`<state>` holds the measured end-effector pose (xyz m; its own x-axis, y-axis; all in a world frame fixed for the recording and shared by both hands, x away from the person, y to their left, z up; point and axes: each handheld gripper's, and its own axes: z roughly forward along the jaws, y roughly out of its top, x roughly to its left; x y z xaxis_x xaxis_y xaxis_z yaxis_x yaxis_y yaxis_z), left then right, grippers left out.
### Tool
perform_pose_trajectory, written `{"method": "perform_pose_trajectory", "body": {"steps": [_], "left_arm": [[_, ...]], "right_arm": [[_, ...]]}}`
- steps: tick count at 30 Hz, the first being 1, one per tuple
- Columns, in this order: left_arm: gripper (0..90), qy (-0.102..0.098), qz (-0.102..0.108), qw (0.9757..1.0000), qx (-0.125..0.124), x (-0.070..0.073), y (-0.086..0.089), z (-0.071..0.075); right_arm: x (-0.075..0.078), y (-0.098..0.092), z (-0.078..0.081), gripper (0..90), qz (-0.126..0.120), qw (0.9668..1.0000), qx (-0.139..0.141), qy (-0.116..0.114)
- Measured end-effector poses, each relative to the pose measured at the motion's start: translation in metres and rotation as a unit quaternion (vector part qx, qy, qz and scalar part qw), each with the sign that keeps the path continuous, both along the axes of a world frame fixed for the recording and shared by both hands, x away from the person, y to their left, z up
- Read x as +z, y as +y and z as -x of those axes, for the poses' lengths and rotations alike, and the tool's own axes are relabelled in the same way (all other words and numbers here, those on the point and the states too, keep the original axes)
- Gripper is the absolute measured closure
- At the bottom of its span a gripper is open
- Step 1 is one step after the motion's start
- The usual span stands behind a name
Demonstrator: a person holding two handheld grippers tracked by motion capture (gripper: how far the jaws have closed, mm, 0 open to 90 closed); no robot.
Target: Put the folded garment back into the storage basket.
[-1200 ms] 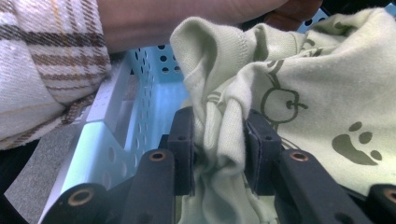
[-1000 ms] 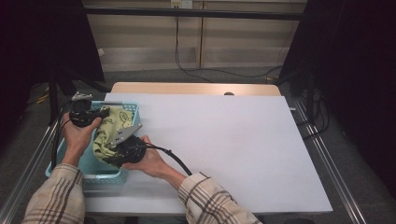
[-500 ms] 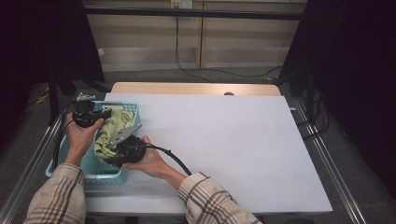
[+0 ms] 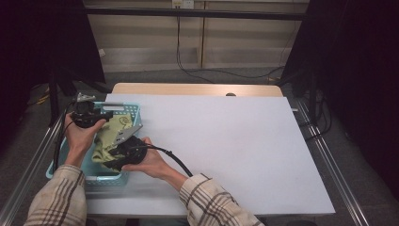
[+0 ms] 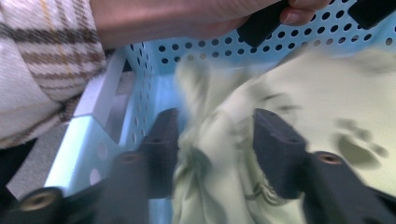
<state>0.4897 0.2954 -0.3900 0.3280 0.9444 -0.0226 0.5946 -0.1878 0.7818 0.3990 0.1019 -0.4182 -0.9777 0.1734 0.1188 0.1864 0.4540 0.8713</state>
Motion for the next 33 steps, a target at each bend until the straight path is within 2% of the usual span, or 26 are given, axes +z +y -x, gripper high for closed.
{"method": "perform_pose_trajectory", "body": {"steps": [4,7,8,11,13,16,18,19,21,22,23,24,25,26,27,28,29,30,32,33], "left_arm": [[29.9,-0.017,-0.004,0.9998,-0.002,0.002,-0.001,0.0],[22.2,-0.019,0.003,0.9998,-0.003,0.004,-0.002,0.001],[19.7,-0.027,0.001,0.9996,-0.004,0.004,-0.002,0.001],[13.1,-0.036,-0.001,0.9993,-0.008,0.006,-0.003,0.003],[10.7,-0.037,0.006,0.9993,-0.008,0.006,-0.004,0.004],[5.0,-0.039,-0.003,0.9992,-0.009,0.008,-0.006,0.007],[4.9,-0.037,-0.009,0.9992,-0.011,0.01,-0.007,0.009],[4.9,-0.042,-0.015,0.9988,-0.018,0.011,-0.007,0.01],[4.6,-0.052,-0.002,0.9985,-0.018,0.013,-0.009,0.012],[4.3,-0.054,-0.002,0.9983,-0.02,0.014,-0.009,0.012],[4.3,-0.044,0.001,0.9988,-0.024,0.015,-0.008,0.013],[4.3,-0.05,0.012,0.9985,-0.019,0.016,-0.009,0.014],[4.3,-0.056,0.012,0.9982,-0.019,0.017,-0.009,0.014],[4.3,-0.048,0.013,0.9985,-0.022,0.018,-0.009,0.016],[4.3,-0.053,0.007,0.9983,-0.024,0.018,-0.009,0.017],[4.2,-0.046,0.007,0.9986,-0.025,0.019,-0.01,0.018],[4.2,-0.055,0.002,0.9982,-0.022,0.019,-0.011,0.019],[4.2,-0.057,0.001,0.9982,-0.021,0.02,-0.013,0.02],[4.2,-0.062,0.006,0.9977,-0.028,0.023,-0.015,0.023],[4.2,-0.069,0.016,0.9968,-0.036,0.023,-0.017,0.025]], "right_arm": [[0.001,-0.002,0.0,38.6,-0.003,1.0,-0.001,0.004],[0.003,-0.003,0.0,32.3,-0.003,1.0,-0.005,-0.004],[0.004,-0.003,0.0,30.6,-0.01,0.9999,-0.008,-0.006],[0.007,-0.005,-0.001,27.1,-0.016,0.9997,-0.015,-0.007],[0.008,-0.007,-0.001,25.7,-0.018,0.9996,-0.017,-0.009],[0.011,-0.009,-0.001,23.0,-0.029,0.9993,-0.02,-0.01],[0.013,-0.011,-0.001,21.1,-0.036,0.999,-0.025,-0.009],[0.014,-0.012,-0.001,20.2,-0.036,0.9989,-0.028,-0.01],[0.015,-0.013,-0.001,17.7,-0.04,0.9986,-0.033,-0.01],[0.016,-0.014,-0.001,15.7,-0.041,0.9985,-0.036,-0.012],[0.016,-0.015,-0.001,14.9,-0.041,0.9984,-0.037,-0.013],[0.016,-0.016,0.0,14.3,-0.04,0.9983,-0.041,-0.012],[0.016,-0.017,0.0,13.7,-0.042,0.998,-0.045,-0.014],[0.016,-0.019,0.0,13.2,-0.043,0.9979,-0.047,-0.015],[0.016,-0.02,0.0,12.5,-0.045,0.9976,-0.05,-0.015],[0.016,-0.022,0.0,11.0,-0.046,0.9973,-0.055,-0.015],[0.016,-0.024,0.0,9.6,-0.046,0.9971,-0.06,-0.012],[0.016,-0.025,0.0,9.5,-0.045,0.9969,-0.063,-0.015],[0.016,-0.029,0.0,8.2,-0.045,0.9965,-0.068,-0.016],[0.016,-0.031,0.0,7.3,-0.046,0.9963,-0.071,-0.014]]}}
